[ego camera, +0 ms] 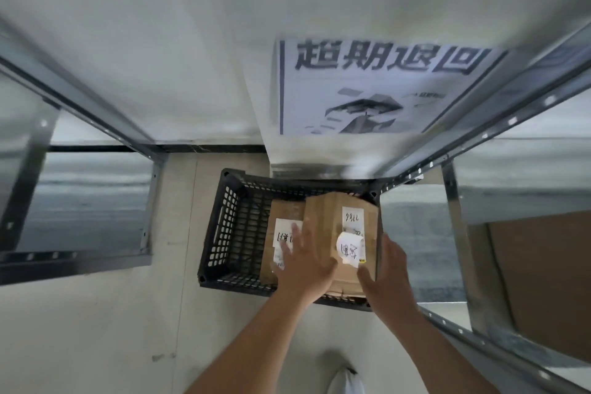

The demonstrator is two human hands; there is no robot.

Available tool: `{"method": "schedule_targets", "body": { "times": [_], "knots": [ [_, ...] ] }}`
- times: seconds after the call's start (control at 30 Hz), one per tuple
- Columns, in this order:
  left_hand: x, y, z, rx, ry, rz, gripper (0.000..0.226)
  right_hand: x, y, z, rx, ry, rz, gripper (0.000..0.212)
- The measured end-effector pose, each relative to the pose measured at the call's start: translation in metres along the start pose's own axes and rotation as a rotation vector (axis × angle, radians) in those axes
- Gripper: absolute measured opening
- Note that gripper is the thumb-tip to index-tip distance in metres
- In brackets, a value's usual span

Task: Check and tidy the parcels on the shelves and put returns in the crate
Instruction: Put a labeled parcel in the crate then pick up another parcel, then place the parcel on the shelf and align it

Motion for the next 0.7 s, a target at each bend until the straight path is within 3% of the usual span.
{"method": "schedule_targets", "body": {
  "times": [0.2, 0.43, 0.57, 0.7],
  "knots": [
    [-0.099, -0.077, 0.139, 0.135, -0.202, -0.154, 0.081, -0.058, 0.136, 0.110, -0.194, -0.122, 0.244, 0.089],
    [-0.273, -0.182, 0.325, 0.217, -0.606, -0.423, 0.074, -0.199, 0.323, 0.276, -0.188, -0.395, 0.475, 0.091],
    [-0.396, -0.232, 0.417, 0.183, -0.898, -0.588, 0.073, -0.312, 0.399, 0.365, -0.132, -0.662, 0.529, 0.088],
    [-0.513, -0.278, 0.490, 0.281, -1.017, -0.788, 0.073, -0.412, 0.454, 0.443, -0.150, -0.934, 0.558, 0.083]
  ]
}}
Point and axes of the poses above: each hand's wrist, its own x-axis towards the middle knuckle, its own z-axis out of the back of the hand, y = z × x, the point moved 2 cm from there along x, towards the middle knuckle, and after that the axes turned 4 degrees about -z, right-handed, at the moved point
